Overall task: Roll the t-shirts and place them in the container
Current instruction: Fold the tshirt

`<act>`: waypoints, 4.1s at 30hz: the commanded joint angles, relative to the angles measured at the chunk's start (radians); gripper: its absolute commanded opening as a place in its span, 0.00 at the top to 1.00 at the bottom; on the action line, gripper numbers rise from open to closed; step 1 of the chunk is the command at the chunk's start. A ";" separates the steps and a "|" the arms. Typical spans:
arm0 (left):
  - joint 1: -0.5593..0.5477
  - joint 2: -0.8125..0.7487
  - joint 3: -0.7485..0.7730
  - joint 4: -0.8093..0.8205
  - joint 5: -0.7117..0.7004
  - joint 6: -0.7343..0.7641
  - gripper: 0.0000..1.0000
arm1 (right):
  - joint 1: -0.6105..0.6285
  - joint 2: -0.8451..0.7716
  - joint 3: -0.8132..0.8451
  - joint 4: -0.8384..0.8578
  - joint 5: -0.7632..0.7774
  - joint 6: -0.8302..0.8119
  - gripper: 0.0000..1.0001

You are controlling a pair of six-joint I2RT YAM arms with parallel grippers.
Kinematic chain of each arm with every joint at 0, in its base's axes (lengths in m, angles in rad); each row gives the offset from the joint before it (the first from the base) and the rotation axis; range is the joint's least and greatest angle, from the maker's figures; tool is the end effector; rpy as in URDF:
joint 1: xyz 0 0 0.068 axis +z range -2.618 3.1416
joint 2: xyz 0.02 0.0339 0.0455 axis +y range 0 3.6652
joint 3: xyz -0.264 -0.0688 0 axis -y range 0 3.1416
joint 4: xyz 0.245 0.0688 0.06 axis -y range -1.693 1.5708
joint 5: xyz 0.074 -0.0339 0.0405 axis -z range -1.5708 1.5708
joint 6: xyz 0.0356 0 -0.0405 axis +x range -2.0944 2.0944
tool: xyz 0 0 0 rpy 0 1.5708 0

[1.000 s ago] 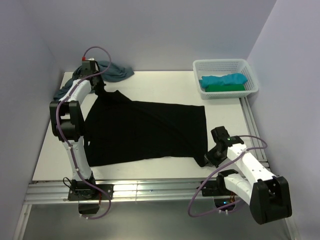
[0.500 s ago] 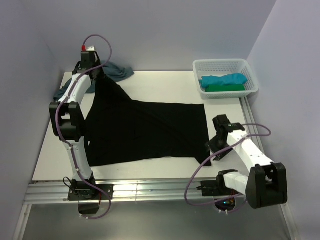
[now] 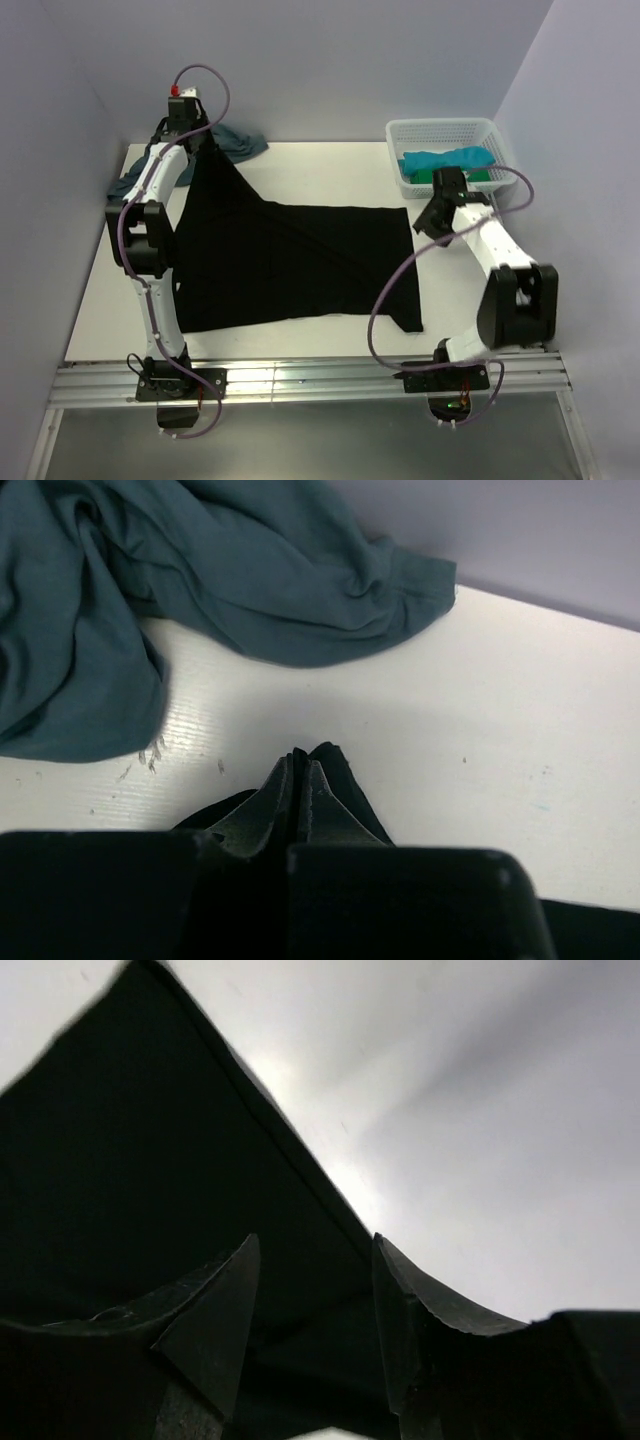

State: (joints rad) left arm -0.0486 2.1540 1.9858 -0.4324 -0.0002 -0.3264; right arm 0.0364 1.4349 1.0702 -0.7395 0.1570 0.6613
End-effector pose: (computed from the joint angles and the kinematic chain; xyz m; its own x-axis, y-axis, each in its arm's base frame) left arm 0.5068 -0.0246 0.2901 -0.5502 -0.2943 -0.7815 -0.1351 0.9549 -0.2644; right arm 0.2836 0.0048 0.2462 -0.6833 0.5821 -0.4408 0.5752 0.8010 0.1661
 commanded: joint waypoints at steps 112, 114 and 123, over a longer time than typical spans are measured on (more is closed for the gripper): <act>-0.022 -0.046 0.007 -0.008 0.025 -0.010 1.00 | 0.141 0.602 0.800 0.000 0.036 -0.426 0.52; -0.022 -0.052 -0.002 -0.005 0.023 -0.010 1.00 | 0.148 0.608 0.797 0.003 -0.006 -0.451 0.52; -0.022 -0.054 0.002 -0.008 0.023 0.003 1.00 | 0.191 0.748 0.838 -0.098 -0.053 -0.485 0.52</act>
State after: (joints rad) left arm -0.0628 2.1704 1.9583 -0.4541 0.0219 -0.3336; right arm 0.2192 2.1304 1.8904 -0.7803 0.1299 0.2096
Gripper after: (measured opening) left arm 0.029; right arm 0.482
